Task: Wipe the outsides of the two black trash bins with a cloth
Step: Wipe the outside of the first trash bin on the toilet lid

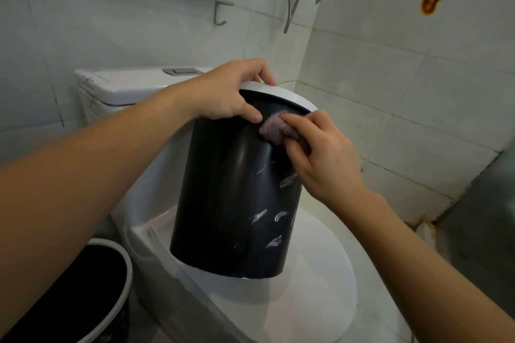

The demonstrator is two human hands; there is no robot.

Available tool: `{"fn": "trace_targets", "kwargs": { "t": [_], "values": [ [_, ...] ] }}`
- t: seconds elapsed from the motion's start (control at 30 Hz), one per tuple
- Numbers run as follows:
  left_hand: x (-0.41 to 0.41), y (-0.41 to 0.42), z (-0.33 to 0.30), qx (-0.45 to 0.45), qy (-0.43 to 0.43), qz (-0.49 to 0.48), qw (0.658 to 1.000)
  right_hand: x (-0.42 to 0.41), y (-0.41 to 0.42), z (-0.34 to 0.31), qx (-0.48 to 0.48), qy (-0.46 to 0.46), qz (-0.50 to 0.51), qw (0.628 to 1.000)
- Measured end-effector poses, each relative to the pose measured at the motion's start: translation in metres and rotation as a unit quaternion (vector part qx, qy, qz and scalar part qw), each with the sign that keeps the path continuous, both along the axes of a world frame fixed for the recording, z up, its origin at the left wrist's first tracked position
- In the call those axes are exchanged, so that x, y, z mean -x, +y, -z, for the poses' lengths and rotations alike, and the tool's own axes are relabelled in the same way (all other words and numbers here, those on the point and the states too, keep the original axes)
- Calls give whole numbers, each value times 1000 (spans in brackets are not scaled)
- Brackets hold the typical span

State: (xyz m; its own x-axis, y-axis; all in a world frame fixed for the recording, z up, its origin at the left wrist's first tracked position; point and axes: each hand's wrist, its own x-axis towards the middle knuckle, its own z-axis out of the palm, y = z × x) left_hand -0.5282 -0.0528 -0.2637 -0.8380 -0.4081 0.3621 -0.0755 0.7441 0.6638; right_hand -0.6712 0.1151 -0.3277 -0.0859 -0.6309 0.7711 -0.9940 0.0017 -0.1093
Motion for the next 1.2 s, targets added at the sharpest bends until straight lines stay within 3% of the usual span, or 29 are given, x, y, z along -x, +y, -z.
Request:
{"fn": "trace_targets", "kwargs": {
  "t": [0.43,0.67,0.83,1.03,1.2],
  "values": [
    [-2,4,0,5,-7,11,1000,24,8,-11,-9,-10,43,999],
    [-3,2,1,5,-5,12,1000,12,8,1,0,-33,-13,999],
    [-4,0,2,1,-3,7,1000,4,24,18,-54,20,-69,996],
    [-1,5,0,2,-3,11,1000,7,14,9,17,-23,-2,1000],
    [-4,3,2,-5,0,5,1000,-7,30,35,-38,48,-64,996]
  ]
}}
